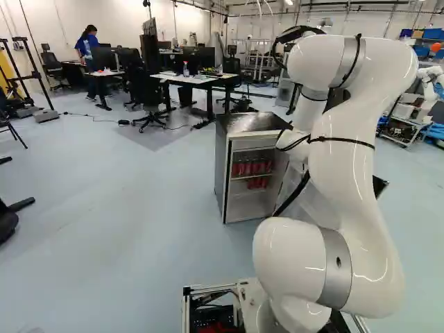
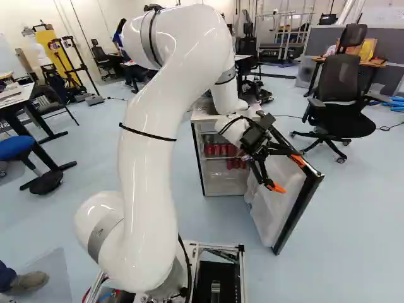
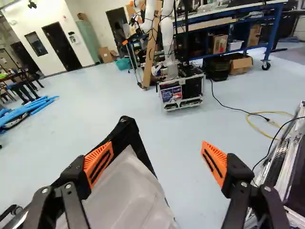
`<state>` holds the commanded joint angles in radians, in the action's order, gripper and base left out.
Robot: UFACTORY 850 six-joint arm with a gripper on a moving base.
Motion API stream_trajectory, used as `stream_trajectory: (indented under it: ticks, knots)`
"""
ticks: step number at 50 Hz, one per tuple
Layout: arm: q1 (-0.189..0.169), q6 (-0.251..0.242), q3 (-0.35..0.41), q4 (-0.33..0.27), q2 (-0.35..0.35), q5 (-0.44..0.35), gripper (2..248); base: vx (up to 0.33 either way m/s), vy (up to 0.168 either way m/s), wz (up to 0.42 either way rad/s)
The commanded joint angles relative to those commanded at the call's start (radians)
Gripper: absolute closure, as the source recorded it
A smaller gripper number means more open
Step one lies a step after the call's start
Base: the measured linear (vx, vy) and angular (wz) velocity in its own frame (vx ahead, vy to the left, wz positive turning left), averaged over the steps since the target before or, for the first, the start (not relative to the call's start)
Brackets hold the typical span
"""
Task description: Grab a drink from the fridge
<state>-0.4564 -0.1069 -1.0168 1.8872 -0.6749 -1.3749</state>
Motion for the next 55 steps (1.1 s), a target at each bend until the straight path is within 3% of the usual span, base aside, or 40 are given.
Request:
stream_trajectory:
  ticks: [11, 24, 55]
  knots:
    - [-0.013, 0.000, -0.018, 0.000, -0.008, 0.000, 3, 0.000, 0.000, 0.000]
    - [0.001, 0.000, 0.017, -0.019, 0.007, 0.000, 3, 0.000, 0.000, 0.000]
    - [0.094, 0.000, 0.241, -0.318, 0.116, 0.000, 3, 0.000, 0.000, 0.000]
